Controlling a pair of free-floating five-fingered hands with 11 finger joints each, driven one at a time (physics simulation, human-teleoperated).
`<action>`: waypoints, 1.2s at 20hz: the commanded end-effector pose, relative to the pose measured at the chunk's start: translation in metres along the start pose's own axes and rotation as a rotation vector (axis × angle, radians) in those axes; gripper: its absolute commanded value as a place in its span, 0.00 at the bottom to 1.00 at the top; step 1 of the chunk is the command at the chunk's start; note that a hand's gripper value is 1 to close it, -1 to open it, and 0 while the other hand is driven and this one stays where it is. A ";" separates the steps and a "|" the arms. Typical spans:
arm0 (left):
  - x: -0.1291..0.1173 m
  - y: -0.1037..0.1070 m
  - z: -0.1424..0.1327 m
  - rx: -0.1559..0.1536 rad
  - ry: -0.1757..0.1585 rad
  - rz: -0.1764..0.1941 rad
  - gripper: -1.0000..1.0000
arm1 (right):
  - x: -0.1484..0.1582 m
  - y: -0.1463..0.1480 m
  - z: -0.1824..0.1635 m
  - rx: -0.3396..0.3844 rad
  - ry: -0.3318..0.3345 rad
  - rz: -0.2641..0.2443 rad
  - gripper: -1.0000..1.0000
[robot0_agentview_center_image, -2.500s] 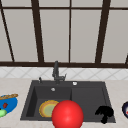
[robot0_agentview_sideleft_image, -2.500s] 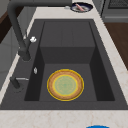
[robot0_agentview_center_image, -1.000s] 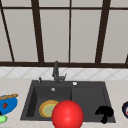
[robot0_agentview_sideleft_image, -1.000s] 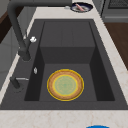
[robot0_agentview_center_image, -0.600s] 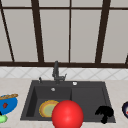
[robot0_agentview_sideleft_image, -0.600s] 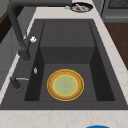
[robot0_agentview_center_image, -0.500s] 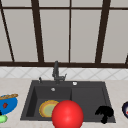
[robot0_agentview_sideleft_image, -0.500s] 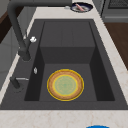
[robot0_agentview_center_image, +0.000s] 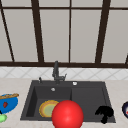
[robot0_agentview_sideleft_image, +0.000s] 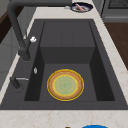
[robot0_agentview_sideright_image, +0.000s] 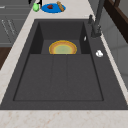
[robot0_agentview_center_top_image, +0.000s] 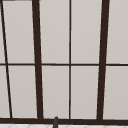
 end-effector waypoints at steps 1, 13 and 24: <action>0.001 0.012 -0.007 -0.006 0.007 -0.002 0.00 | 0.000 0.000 0.000 0.000 0.000 0.000 0.50; 0.026 0.022 -0.012 -0.049 0.004 0.125 0.00 | 0.000 0.000 0.000 0.000 0.000 0.000 0.50; 0.075 -0.003 0.000 -0.066 0.013 0.234 0.00 | 0.000 0.000 0.000 0.000 0.000 0.000 0.50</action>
